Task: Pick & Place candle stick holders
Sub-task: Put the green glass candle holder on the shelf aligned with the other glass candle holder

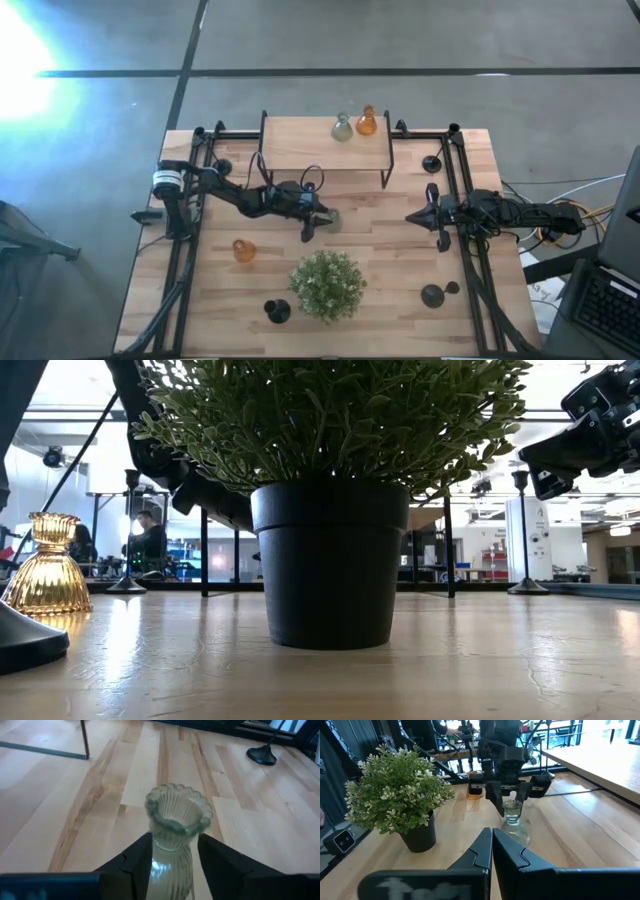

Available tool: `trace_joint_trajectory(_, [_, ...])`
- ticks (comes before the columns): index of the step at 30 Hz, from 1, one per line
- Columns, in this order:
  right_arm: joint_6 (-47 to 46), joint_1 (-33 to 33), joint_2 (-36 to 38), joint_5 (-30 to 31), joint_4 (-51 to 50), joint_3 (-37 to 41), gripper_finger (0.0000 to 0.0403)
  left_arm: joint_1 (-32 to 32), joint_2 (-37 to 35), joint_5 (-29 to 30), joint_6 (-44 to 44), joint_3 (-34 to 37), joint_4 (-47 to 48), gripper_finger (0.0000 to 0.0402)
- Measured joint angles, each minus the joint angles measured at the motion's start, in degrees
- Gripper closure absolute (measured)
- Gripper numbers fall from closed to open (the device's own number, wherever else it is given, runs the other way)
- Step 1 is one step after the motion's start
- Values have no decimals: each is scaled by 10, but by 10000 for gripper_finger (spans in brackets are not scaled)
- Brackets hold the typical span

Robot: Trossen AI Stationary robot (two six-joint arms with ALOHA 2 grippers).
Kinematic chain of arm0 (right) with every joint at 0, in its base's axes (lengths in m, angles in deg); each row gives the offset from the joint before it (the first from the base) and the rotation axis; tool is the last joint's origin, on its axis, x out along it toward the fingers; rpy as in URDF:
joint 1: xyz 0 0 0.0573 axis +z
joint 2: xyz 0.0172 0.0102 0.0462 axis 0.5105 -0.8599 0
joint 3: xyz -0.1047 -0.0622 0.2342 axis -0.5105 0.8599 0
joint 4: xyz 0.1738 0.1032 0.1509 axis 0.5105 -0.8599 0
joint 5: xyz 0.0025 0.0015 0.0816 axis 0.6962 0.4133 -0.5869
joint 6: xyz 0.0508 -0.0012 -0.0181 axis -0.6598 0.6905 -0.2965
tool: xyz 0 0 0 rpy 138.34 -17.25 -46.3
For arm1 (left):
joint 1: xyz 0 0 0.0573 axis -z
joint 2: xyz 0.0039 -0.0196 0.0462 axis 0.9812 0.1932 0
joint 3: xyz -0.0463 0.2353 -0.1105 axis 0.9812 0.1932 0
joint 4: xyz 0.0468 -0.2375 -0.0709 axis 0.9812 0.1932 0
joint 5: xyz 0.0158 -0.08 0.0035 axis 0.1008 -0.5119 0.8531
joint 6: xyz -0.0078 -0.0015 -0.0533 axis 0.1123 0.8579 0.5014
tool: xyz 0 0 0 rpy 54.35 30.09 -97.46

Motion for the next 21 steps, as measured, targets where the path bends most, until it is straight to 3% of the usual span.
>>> trace_joint_trajectory(12, [0, 0, 0, 0, 0, 0, 394, 0, -1, 8, 33, -5, 3, 136])
trace_joint_trajectory(21, [6, 0, 0, 1, 0, 0, 394, 0, -1, 10, 3, -28, 23, 127])
